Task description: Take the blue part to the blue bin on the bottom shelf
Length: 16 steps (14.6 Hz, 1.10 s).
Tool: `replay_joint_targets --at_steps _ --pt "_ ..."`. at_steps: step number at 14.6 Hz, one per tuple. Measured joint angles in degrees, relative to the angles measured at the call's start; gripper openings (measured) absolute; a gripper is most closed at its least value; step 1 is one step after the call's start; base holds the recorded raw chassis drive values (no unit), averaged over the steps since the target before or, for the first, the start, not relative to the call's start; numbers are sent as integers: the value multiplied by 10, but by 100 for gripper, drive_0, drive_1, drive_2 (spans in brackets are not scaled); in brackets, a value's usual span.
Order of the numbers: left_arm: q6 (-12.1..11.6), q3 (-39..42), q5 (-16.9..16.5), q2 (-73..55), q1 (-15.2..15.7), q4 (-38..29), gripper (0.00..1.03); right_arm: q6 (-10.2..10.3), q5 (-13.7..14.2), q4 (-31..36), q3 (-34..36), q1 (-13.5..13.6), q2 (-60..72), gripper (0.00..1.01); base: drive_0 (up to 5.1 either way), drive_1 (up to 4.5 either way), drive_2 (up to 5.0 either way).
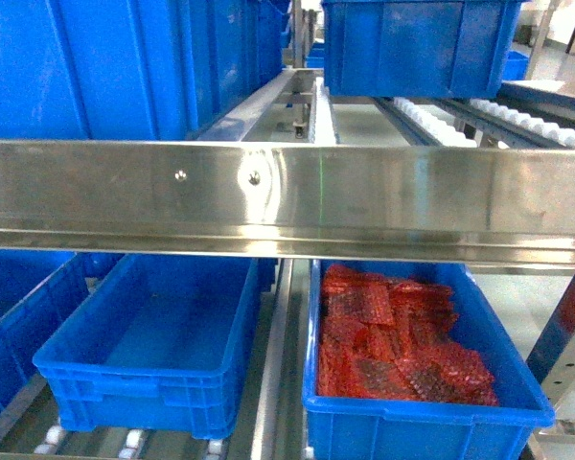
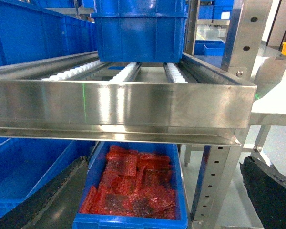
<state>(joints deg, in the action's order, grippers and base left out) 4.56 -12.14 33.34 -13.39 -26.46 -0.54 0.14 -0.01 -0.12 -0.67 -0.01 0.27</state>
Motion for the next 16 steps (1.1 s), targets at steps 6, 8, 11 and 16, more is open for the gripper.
replay_joint_targets --at_steps 6,8,11,16 --pt "0 0 -1 0 0 1 43 1 0 -2 0 0 0 98 0 0 0" --pt "0 0 -1 0 0 1 43 0 0 -2 0 0 0 98 0 0 0" --pt "0 0 -1 0 0 1 43 0 0 -2 0 0 0 98 0 0 0" --pt "0 0 -1 0 0 1 43 0 0 -2 0 0 0 98 0 0 0"
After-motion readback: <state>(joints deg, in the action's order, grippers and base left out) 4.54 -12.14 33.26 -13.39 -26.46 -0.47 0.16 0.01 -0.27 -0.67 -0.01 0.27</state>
